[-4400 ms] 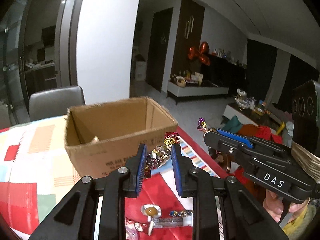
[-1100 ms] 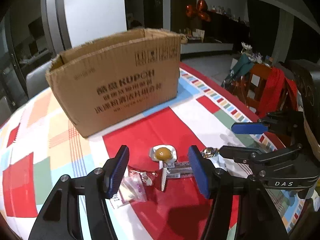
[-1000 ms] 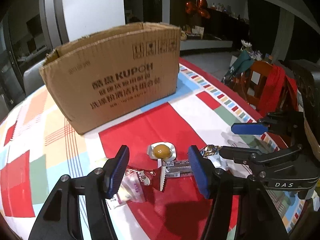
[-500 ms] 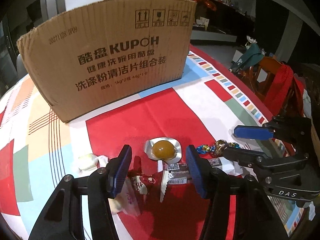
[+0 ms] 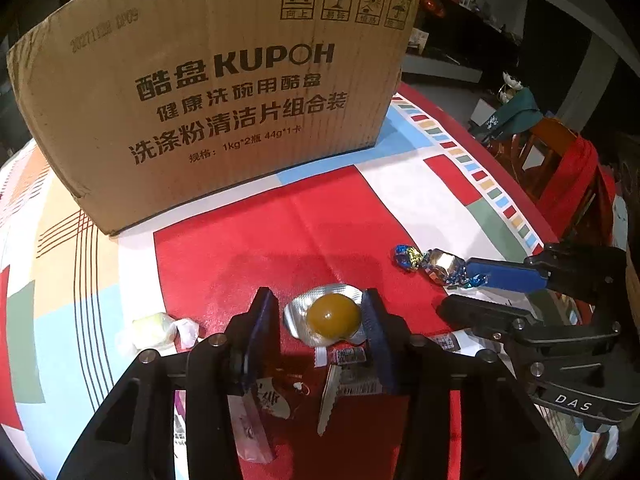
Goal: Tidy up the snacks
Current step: 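Grasp the blue foil candy with the right gripper while the left grasps the gold round candy, then carry both held candies over the cardboard box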
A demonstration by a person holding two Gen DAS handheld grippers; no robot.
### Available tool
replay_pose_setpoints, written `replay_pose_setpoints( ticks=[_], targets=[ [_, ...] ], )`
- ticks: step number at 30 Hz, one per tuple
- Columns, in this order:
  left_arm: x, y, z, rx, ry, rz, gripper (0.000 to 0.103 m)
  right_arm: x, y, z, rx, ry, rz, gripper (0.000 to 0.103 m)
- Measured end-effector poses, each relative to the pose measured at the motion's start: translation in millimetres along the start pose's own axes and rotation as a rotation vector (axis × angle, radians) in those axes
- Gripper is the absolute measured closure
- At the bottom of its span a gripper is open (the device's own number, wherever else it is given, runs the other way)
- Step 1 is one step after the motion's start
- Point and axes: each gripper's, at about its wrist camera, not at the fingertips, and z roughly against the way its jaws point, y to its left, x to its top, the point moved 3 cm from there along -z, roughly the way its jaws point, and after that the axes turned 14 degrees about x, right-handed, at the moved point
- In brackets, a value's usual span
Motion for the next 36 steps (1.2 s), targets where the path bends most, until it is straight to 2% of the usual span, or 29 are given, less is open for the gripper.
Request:
replay_pose_setpoints(
  ticks=[1,4,5,6,13,18,36],
  targets=[
    [0.2,-0.3,0.0,0.0,-0.001,0.001,0.066,0.6,-0.2,-0.5,-0.002,-0.001,-0.001,0.071],
    [0.6,0.2,-0.3,-0.003,-0.002,0.006,0.067,3.6,-1.2,-1.9,-0.005,-0.004,-0.002,0.072],
    [0.5,0.5,-0.3,-0.005,-0.003,0.009,0.067,4.2,-1.2,-2.8,-0.003,-0.004,-0.001,0.079],
    [0.3,0.9,-0.3,-0.006,-0.004,0.01,0.068,4.9,-1.5,-3.5,-0.001,-0.003,0.0,0.08],
    [0.8,4.4,2.7,-0.01,-0.011,0.032,0.068,8.2,-0.3,-0.6,-0.006,-0.028,0.0,0.081],
    [4.8,9.6,19.5,-0.005,-0.053,0.055,0.068,14.2,6.9,10.7,0.0,-0.068,0.004,0.081],
    [42.4,36.5,105.1,0.02,-0.276,0.127,0.068,60.2,41.5,72.5,0.055,-0.341,0.022,0.081]
  ],
)
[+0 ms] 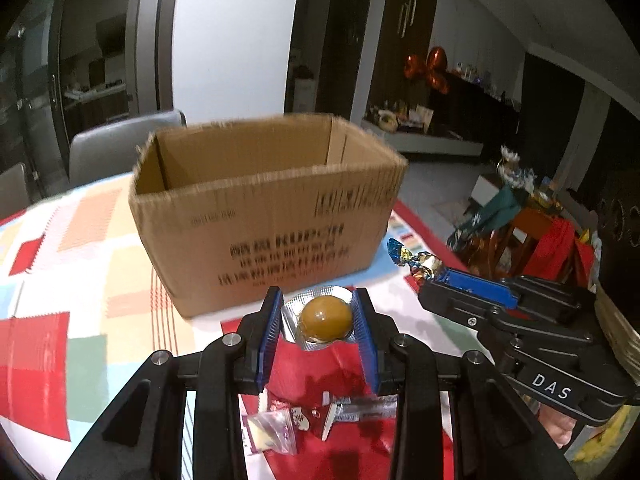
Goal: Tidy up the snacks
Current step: 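Carry both held candies over the cardboard box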
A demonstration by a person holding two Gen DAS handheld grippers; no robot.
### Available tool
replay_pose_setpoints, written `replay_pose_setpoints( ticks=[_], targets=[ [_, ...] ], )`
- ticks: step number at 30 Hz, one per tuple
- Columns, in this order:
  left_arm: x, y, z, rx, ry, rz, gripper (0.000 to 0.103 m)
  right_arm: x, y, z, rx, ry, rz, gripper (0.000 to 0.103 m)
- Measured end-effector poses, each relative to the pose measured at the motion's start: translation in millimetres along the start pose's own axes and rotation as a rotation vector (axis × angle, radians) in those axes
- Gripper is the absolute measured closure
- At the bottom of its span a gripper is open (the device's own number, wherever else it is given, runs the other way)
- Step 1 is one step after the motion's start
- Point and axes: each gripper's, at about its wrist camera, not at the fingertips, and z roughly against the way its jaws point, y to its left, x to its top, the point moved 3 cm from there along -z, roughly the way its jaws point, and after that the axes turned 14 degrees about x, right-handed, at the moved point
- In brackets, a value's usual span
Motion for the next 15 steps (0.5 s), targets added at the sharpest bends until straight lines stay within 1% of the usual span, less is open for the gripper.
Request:
replay_pose_setpoints(
  ticks=[15],
  targets=[
    [50.1,22.3,39.7,0.02,-0.141,0.053,0.068,59.4,24.8,14.6,0.048,-0.175,0.038,0.081]
  ],
)
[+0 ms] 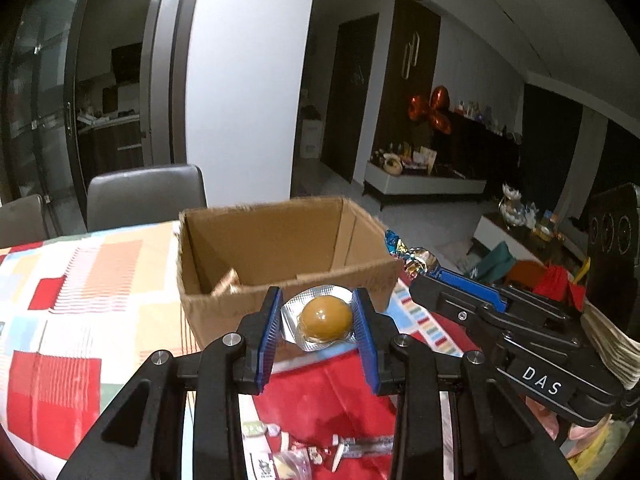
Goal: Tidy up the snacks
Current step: 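Carry both held candies over the cardboard box, then open both grippers to drop the candies into the box, then move both tools back toward the snack stick and pastry bag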
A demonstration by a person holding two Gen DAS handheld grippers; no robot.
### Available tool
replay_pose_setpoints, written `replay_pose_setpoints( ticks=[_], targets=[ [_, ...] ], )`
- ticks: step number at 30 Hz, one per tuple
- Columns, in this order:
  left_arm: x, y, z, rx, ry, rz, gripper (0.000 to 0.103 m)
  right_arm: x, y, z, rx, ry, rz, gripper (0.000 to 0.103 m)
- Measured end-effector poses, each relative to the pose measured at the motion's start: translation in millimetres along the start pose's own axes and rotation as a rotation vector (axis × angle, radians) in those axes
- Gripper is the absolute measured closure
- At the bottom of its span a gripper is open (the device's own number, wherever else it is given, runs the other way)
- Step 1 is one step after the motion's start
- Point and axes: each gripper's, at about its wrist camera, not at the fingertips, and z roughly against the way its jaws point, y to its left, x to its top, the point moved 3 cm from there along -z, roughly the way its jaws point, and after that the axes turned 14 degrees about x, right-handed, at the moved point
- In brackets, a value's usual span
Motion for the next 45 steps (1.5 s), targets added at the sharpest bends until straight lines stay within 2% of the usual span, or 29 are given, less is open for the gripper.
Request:
replay_pose_setpoints(
  ticks=[8,13,22,31,34,35,36,37,40,45],
  targets=[
    [35.9,12.4,3.8,0.003,-0.055,0.025,0.068,35.8,9.4,-6.1,0.03,-0.066,0.025,0.081],
    [53.5,19.3,1.0,0.022,-0.085,0.029,0.068,52.0,8.4,-16.1,0.023,-0.079,0.027,0.081],
    [70.3,29.6,-19.1,0.054,-0.067,0.02,0.068,61.7,-4.6,-43.4,-0.011,-0.003,0.033,0.081],
    [82.3,30.2,-57.6,0.048,0.005,0.004,0.068,67.8,-23.0,-63.6,-0.048,0.078,0.018,0.081],
    [85.3,30.2,-70.0,0.083,0.023,-0.005,0.064,68.4,-25.9,-67.6,-0.065,0.086,0.012,0.081],
    [86.3,28.5,-72.1,0.095,0.026,-0.004,0.061,68.3,-26.3,-69.4,-0.074,0.093,0.013,0.077],
    [85.7,28.5,-72.9,0.104,0.026,0.0,0.051,67.8,-26.4,-70.3,-0.083,0.101,0.014,0.065],
    [84.5,29.7,-72.9,0.11,0.025,0.004,0.048,66.9,-26.9,-69.9,-0.096,0.101,0.015,0.06],
    [76.9,27.4,-66.0,0.121,0.016,-0.002,0.045,64.4,-24.0,-66.5,-0.112,0.096,0.034,0.058],
    [61.9,21.5,-41.9,0.123,-0.017,-0.006,0.041,54.0,-13.9,-52.7,-0.087,0.106,0.058,0.055]
  ],
)
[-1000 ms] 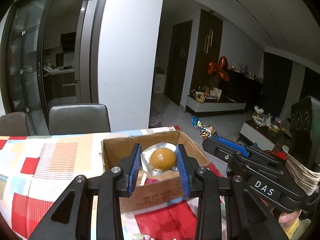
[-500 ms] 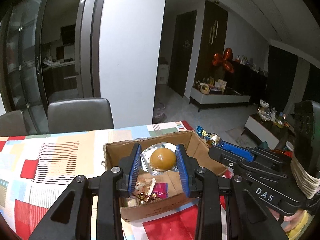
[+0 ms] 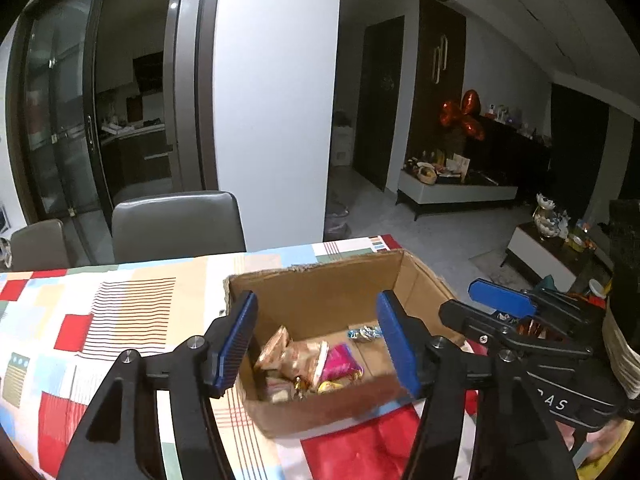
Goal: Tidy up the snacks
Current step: 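Move both tools back toward the snack stick and pastry bag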
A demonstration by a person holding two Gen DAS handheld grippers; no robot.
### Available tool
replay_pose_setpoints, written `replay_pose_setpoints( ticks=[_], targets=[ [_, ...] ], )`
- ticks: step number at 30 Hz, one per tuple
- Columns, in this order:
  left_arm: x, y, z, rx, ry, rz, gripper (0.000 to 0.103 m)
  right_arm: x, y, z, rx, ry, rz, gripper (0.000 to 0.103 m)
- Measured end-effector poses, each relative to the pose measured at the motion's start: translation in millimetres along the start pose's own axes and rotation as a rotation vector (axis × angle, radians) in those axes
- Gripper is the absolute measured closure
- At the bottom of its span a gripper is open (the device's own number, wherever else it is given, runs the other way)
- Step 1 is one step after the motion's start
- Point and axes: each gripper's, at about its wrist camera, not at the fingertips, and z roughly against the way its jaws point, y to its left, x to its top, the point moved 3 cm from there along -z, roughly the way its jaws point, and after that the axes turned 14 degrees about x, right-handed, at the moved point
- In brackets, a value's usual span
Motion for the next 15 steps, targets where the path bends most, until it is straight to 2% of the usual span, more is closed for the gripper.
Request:
replay_pose_setpoints(
  ticks=[11,15],
  targets=[
    [-50.4,-6.5,57.2,-0.026,-0.046,-0.055,0.039,-37.3,18.5,33.1,0.029,0.031,0.067,0.053],
    [-71.4,-10.3,70.0,-0.039,-0.02,-0.078,0.039,-57.3,24.3,42.7,0.033,0.059,0.074,0.053]
  ],
)
